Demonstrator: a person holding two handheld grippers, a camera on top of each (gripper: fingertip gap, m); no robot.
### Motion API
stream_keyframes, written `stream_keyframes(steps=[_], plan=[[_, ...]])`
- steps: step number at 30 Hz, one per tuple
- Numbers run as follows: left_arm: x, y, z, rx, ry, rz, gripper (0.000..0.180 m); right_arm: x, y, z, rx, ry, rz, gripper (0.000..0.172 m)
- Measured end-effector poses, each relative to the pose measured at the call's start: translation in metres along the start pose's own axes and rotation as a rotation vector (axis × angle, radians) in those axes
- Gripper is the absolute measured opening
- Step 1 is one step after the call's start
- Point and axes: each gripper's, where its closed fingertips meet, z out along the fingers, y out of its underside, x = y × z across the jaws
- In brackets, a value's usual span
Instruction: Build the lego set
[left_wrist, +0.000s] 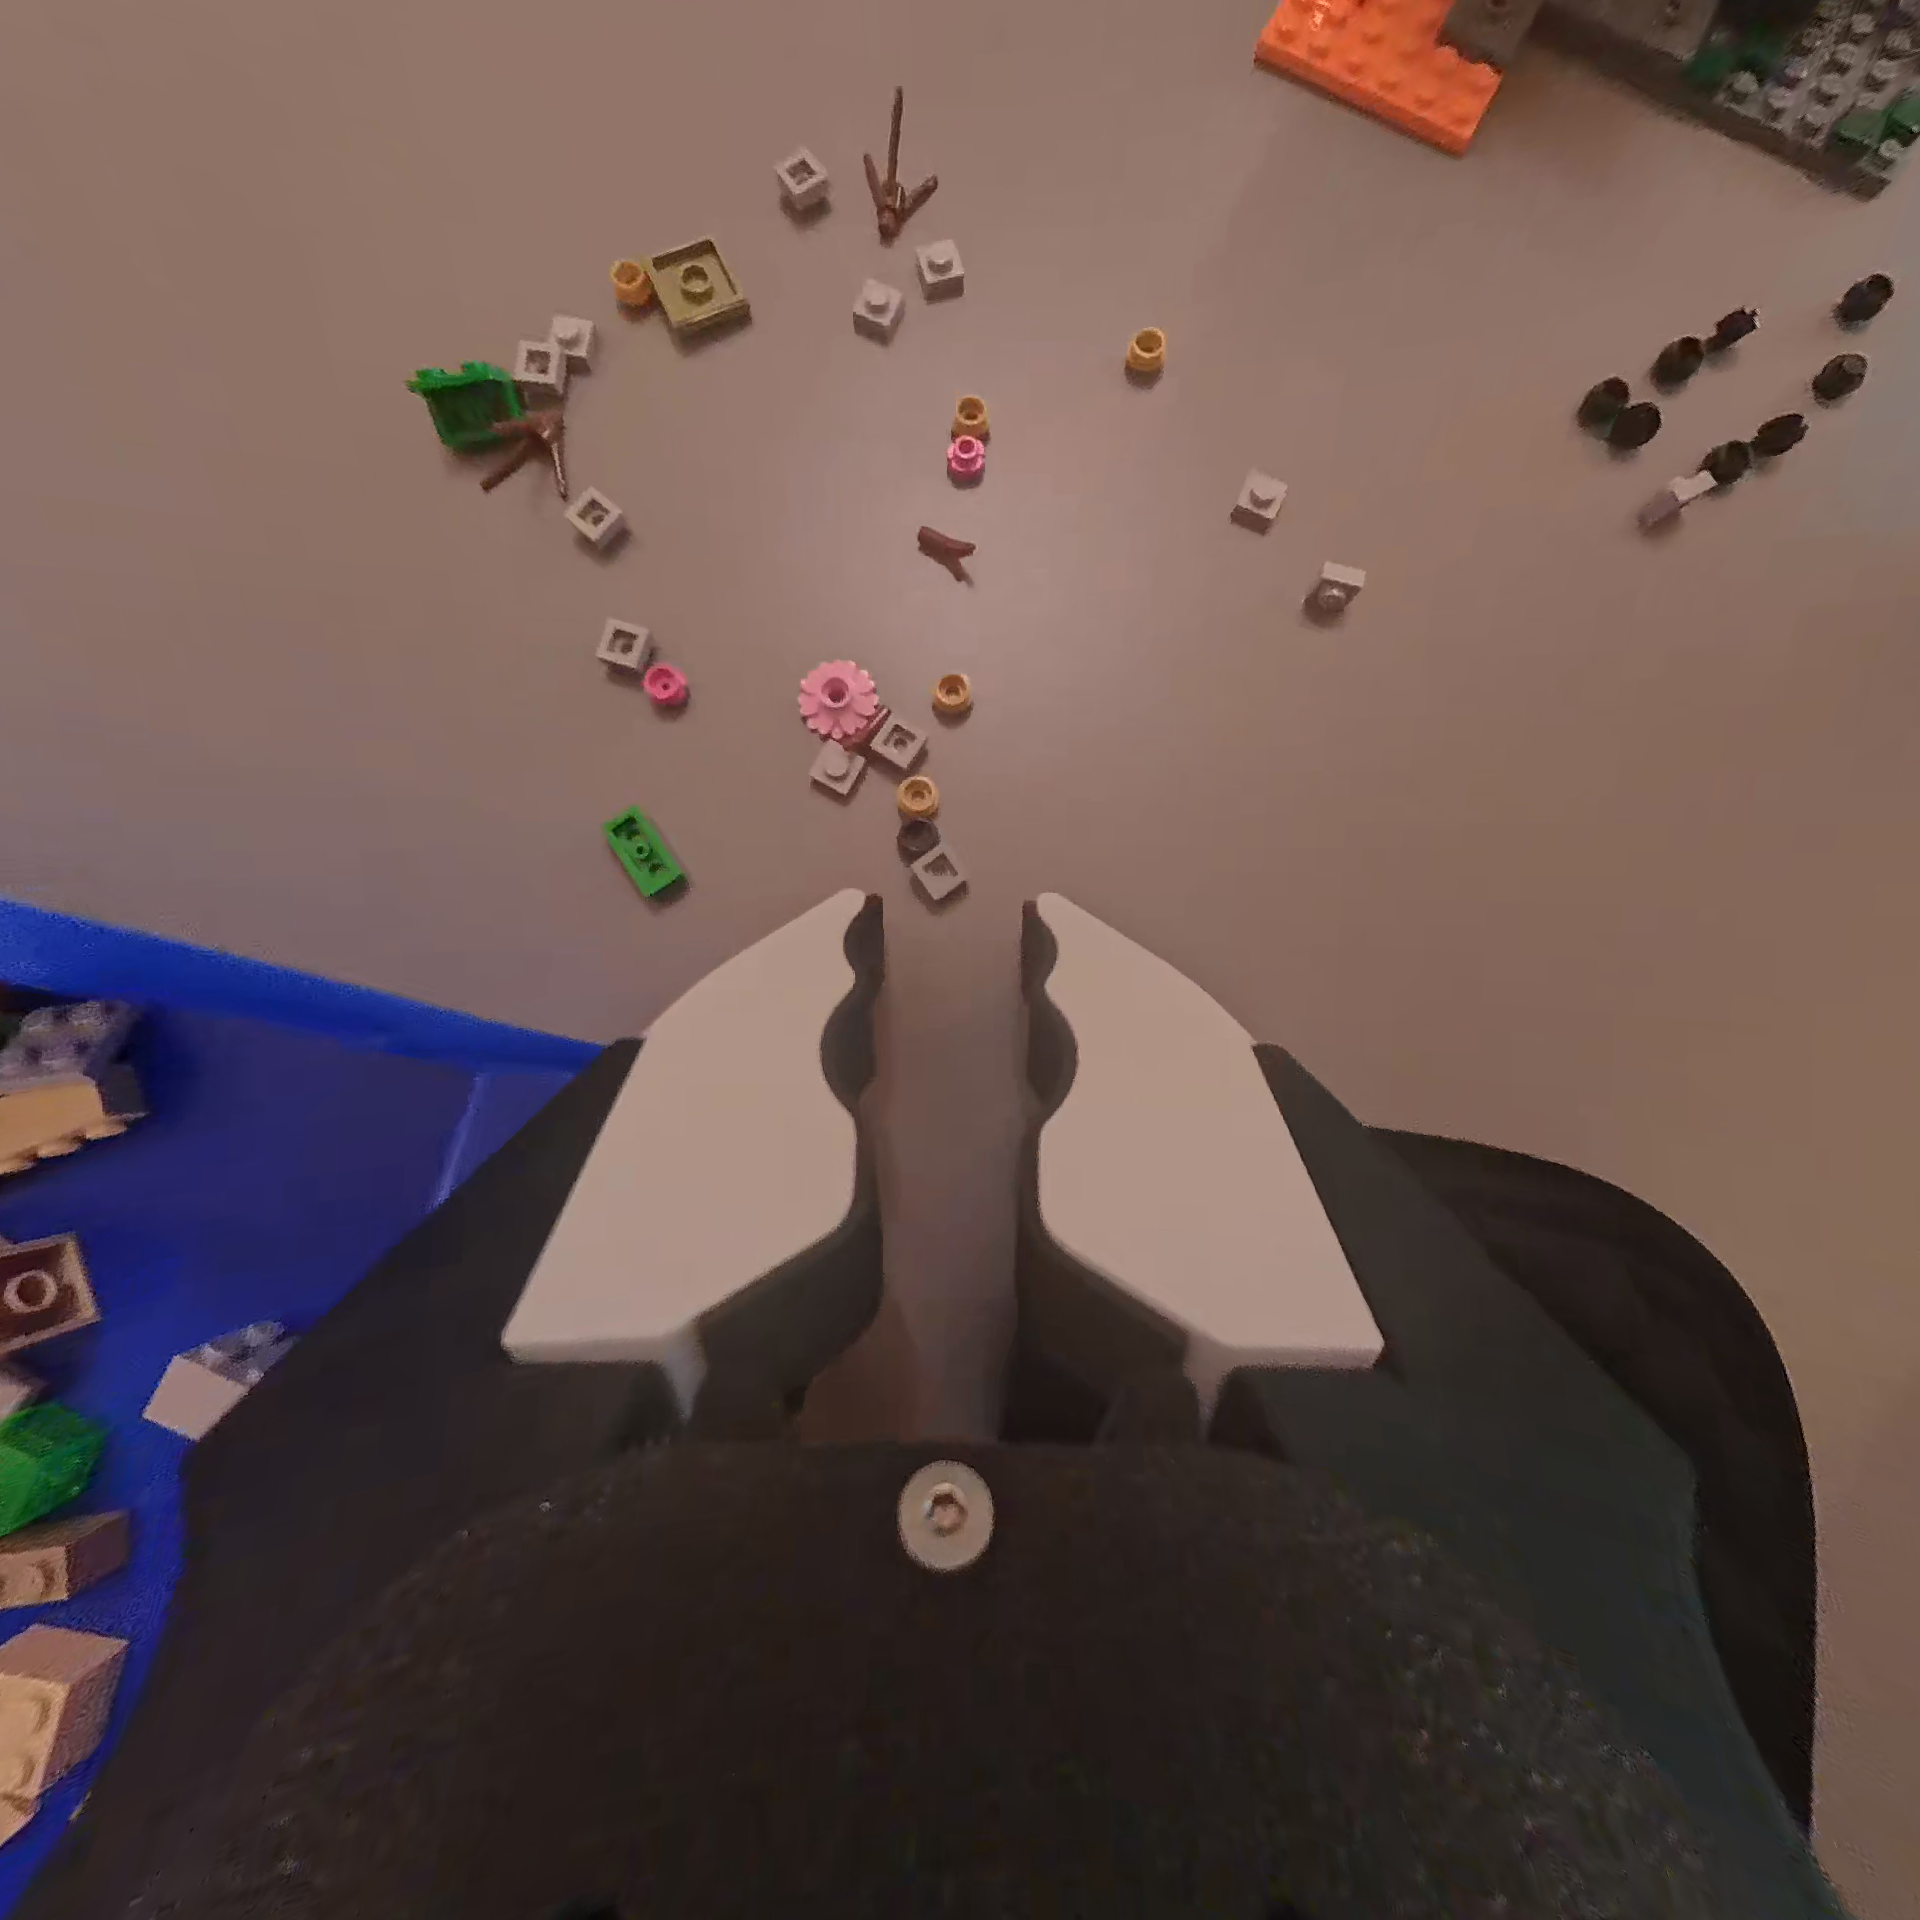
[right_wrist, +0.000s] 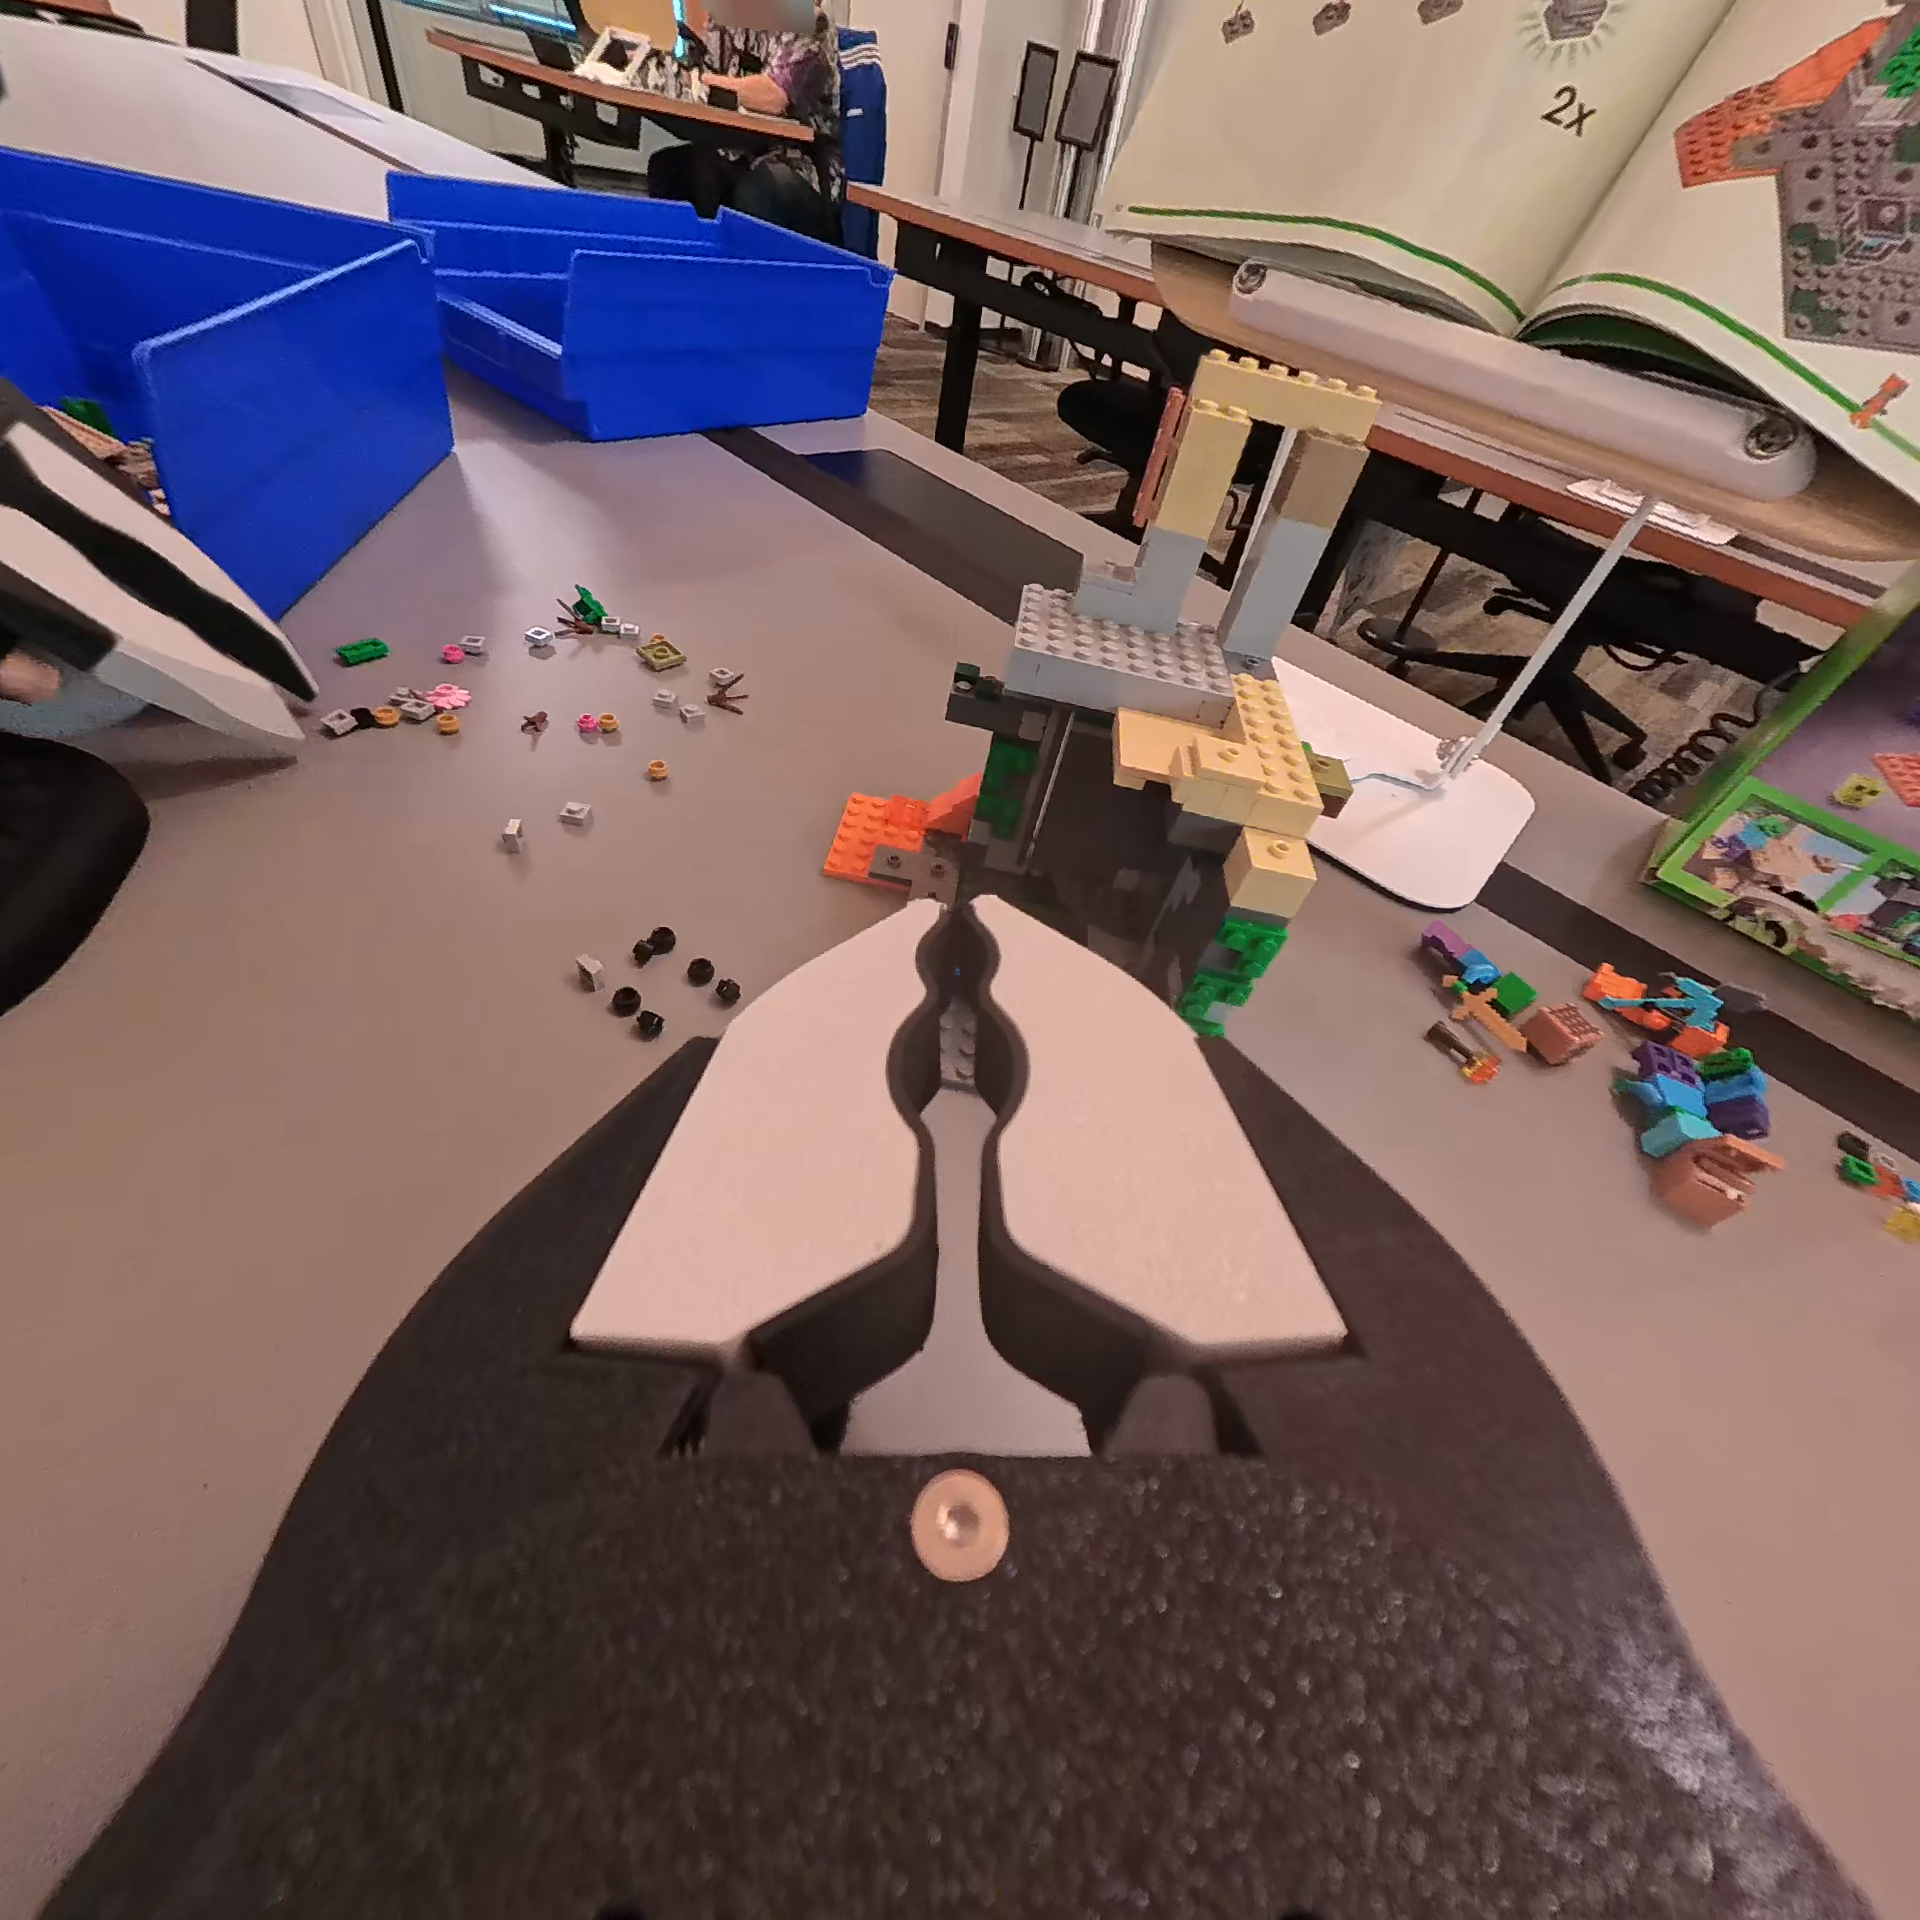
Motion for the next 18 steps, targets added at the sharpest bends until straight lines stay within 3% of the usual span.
stream_keyframes(steps=[18], plan=[[0.001, -0.004, 0.009, 0.020, -0.049, -0.007, 0.008, 0.003, 0.011, 0.004, -0.052, 0.010, 0.003, 0.000]])
